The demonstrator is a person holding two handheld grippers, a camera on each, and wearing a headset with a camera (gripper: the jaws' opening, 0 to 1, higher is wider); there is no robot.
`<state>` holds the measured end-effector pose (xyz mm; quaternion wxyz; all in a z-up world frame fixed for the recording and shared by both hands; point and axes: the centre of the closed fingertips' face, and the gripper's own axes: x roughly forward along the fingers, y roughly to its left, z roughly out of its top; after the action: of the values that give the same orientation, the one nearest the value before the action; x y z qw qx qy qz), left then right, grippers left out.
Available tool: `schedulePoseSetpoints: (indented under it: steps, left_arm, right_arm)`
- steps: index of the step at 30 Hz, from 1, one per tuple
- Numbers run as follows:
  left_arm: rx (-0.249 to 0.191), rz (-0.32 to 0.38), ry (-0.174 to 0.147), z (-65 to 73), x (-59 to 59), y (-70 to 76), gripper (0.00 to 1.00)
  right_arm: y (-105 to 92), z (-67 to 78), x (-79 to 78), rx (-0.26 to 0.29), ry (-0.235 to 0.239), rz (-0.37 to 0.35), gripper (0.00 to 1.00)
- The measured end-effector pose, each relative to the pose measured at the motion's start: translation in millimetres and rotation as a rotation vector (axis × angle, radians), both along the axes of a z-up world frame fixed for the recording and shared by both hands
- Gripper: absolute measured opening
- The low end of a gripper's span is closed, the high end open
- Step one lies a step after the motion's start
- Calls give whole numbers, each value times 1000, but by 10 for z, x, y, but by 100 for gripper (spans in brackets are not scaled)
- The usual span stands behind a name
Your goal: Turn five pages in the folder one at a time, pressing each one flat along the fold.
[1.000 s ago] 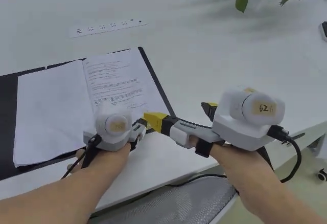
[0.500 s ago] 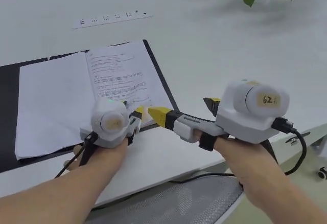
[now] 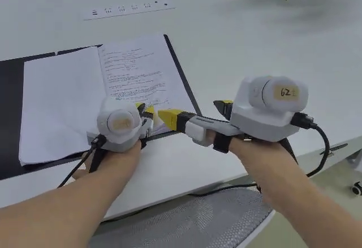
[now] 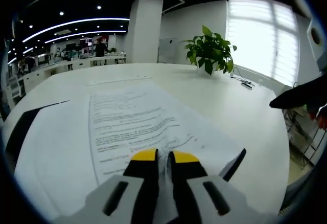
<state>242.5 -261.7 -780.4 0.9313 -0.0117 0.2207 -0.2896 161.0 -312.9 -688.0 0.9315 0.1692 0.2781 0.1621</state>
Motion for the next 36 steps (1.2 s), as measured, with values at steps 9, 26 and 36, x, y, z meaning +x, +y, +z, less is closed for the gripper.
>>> schedulePoseSetpoints:
  steps: [9,26,36]
  left_arm:
    - [-14,-26,4,9,-28,-22,3]
    - [-23,-35,-7,5,0,-19,4]
    - [-23,-37,-9,-8,8,-20,4]
  right_arm:
    - [242,-254,44,54,65,31,73]
    - [228,-582,231,103,145,-32,69]
    - [78,-629,325,122,137,-129,40]
